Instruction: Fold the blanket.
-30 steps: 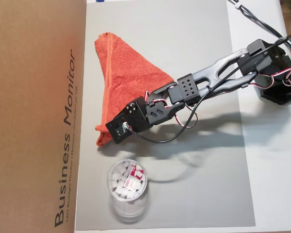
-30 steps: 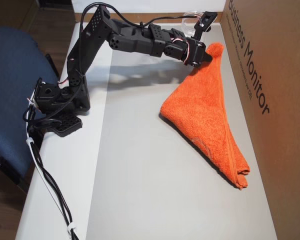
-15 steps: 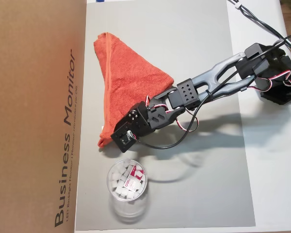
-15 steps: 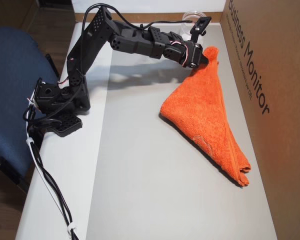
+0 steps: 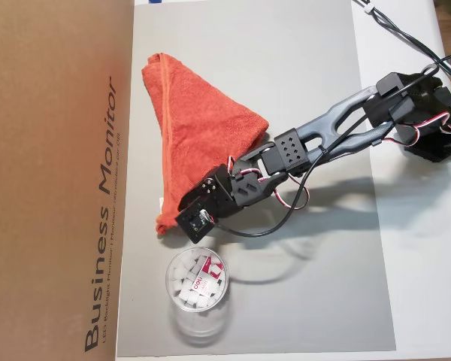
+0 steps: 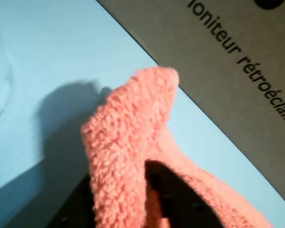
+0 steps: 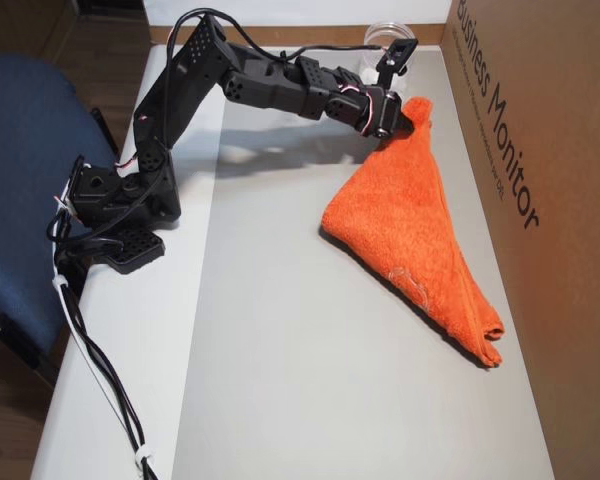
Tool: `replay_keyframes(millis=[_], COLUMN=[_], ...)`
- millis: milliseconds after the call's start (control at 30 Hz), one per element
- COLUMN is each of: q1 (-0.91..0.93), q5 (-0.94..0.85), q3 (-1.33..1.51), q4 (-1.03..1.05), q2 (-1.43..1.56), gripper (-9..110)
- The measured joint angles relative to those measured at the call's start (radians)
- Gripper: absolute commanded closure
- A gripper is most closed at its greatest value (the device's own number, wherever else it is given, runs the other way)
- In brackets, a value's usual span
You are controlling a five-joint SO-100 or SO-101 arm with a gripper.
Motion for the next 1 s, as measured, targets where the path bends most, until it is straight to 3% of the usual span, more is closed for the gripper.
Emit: replay_keyframes(millis=[1000], q1=[-0.095], q5=[0.397], q3=[0.000], q4=[0.000], q2=[0.000], gripper=[85])
